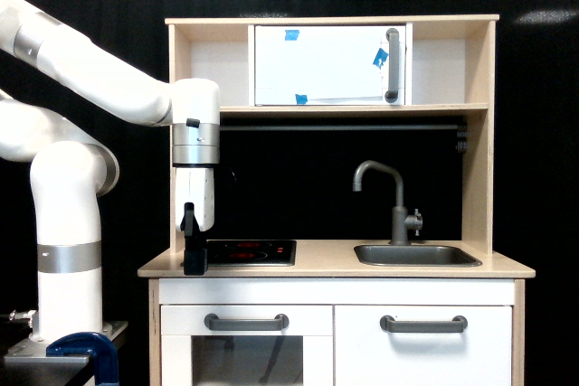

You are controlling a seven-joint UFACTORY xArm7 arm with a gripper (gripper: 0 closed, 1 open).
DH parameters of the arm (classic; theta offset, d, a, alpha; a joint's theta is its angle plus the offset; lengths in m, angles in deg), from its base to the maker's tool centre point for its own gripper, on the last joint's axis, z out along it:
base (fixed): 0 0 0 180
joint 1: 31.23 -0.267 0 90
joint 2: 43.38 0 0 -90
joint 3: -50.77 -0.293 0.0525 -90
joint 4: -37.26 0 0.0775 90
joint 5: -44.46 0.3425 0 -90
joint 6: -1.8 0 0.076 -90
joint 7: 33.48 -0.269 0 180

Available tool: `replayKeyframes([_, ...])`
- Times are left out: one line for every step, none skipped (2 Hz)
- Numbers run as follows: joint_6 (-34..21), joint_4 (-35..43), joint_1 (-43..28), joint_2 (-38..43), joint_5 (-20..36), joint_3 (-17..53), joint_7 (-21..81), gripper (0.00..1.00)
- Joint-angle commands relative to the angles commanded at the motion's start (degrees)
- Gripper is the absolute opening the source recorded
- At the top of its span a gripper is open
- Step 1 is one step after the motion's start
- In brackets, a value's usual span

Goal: Turn on the faucet

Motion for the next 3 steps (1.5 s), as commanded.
replayKeyframes([0.23,0.15,-0.17,0.38,0.11,-0.12,-0.19,1.00])
replayKeyframes([0.46,0.30,-0.64,0.76,-0.11,0.11,0.87,1.00])
replayKeyframes([4.17,2.12,0.33,5.29,-2.09,2.42,5.26,1.00])
